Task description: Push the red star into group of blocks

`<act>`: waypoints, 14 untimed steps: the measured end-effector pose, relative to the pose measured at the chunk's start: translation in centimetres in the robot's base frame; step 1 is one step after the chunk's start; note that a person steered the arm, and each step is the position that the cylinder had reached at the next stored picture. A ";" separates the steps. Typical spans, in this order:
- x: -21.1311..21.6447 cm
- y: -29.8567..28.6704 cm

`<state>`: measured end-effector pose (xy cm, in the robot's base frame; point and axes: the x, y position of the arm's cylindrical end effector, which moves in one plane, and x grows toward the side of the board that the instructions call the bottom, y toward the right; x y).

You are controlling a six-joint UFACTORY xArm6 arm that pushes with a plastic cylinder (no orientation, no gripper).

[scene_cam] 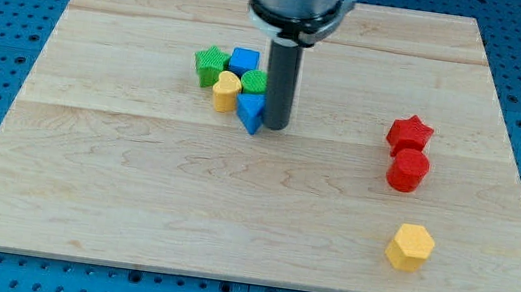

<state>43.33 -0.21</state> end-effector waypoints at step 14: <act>5.2 7.9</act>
<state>48.49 7.66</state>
